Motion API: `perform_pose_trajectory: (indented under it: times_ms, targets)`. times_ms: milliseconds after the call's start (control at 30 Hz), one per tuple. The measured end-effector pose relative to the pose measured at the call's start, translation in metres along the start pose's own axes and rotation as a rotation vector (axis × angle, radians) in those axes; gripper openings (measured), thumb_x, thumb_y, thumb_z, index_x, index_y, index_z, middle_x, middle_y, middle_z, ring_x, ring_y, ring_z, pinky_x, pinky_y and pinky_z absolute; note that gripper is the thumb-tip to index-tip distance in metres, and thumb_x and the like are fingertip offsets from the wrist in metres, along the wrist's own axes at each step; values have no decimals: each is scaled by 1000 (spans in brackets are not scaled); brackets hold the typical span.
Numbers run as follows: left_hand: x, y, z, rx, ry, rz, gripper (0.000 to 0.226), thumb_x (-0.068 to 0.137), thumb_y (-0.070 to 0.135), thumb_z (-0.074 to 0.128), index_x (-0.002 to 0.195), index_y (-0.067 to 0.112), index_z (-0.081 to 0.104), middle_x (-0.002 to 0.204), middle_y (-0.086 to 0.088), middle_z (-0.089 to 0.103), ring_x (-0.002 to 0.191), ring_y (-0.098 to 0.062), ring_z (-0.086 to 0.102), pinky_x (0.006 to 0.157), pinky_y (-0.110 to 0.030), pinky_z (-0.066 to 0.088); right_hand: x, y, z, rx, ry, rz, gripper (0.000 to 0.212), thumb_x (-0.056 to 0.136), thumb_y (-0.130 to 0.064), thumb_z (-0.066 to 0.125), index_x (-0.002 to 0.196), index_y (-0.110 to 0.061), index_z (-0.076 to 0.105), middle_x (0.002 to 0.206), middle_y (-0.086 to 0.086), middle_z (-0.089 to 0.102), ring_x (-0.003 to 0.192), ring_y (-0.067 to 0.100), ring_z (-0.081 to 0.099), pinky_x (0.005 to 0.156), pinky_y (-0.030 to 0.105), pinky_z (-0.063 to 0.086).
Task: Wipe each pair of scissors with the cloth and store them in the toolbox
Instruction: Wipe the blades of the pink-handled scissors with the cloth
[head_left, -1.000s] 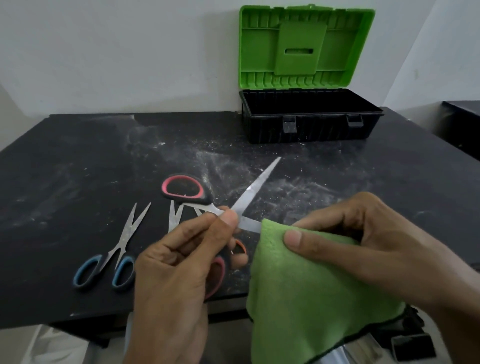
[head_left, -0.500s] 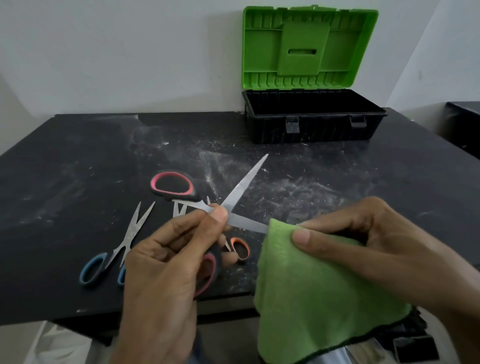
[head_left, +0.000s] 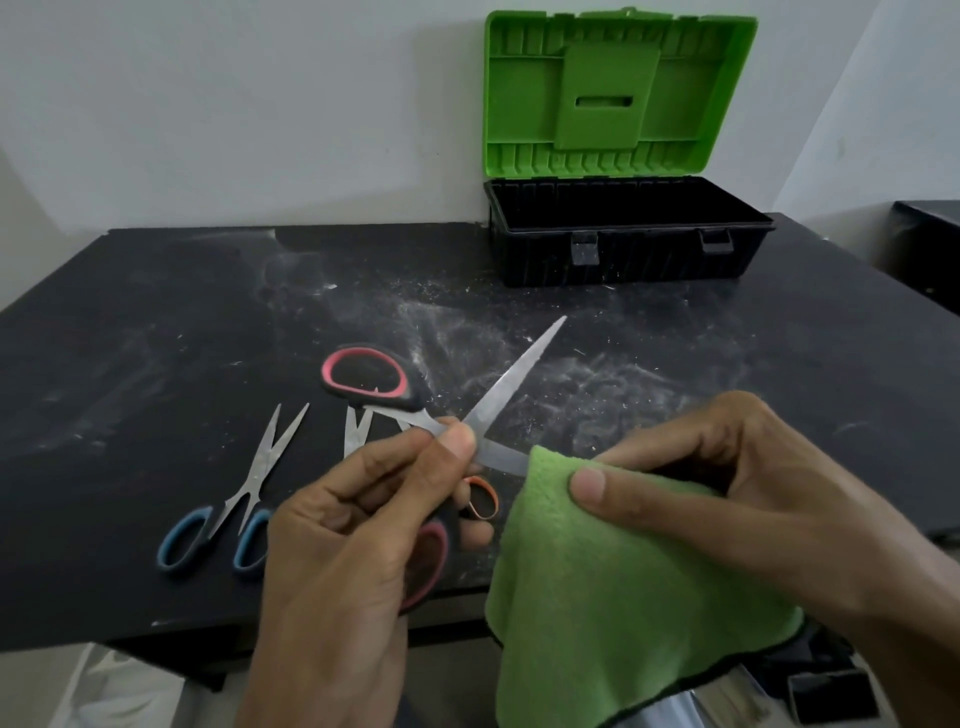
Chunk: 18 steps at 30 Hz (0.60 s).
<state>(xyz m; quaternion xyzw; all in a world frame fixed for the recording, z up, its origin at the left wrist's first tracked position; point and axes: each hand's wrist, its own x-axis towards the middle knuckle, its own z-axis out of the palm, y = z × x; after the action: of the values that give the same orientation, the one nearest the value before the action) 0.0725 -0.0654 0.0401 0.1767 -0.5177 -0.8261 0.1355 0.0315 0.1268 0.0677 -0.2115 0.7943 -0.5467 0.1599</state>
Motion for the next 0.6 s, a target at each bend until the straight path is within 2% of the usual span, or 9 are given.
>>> perform_pose_trajectory:
  times_ms: [200, 267, 333, 400, 500, 600]
  targets:
    - [3, 3, -2, -7, 15, -36, 5, 61, 17, 76, 61, 12, 78, 56, -8, 67, 38, -13, 58, 39, -17, 49, -6, 2, -8, -30, -3, -45, 19, 85, -37, 73, 89, -26, 88, 88, -3, 85, 79, 19, 82, 77, 40, 67]
    - [3, 3, -2, -19, 15, -56, 7, 61, 16, 75, 62, 10, 77, 57, -9, 67, 38, -14, 58, 38, -17, 49, -6, 2, -9, -30, -4, -69, 18, 85, -36, 73, 90, -28, 88, 88, -5, 84, 79, 16, 82, 73, 33, 67]
    - [4, 4, -3, -33, 19, -80, 8, 60, 16, 76, 63, 9, 77, 58, -10, 67, 38, -14, 58, 38, -18, 49, -7, 5, -6, -80, 62, -129, 16, 83, -37, 75, 90, -32, 88, 85, -10, 84, 75, 10, 81, 64, 22, 64]
    - [4, 2, -3, -36, 30, -95, 10, 60, 17, 76, 65, 8, 77, 59, -9, 68, 39, -14, 59, 39, -19, 51, -7, 8, 0, -159, 175, -197, 15, 80, -39, 77, 91, -37, 87, 82, -15, 82, 71, 4, 79, 57, 20, 61]
    - [4, -2, -3, -57, 49, -117, 12, 61, 17, 75, 67, 7, 77, 59, -8, 67, 39, -12, 60, 38, -19, 51, -6, 13, 8, -327, 297, -330, 16, 83, -36, 81, 100, -36, 84, 84, -20, 80, 74, 2, 77, 56, 22, 60]
    - [3, -3, -2, -75, 36, -158, 11, 61, 16, 75, 66, 7, 77, 57, -8, 65, 39, -12, 59, 38, -19, 51, -5, 22, 12, -452, 325, -451, 14, 90, -31, 82, 104, -25, 83, 88, -20, 79, 78, -2, 76, 62, 13, 57]
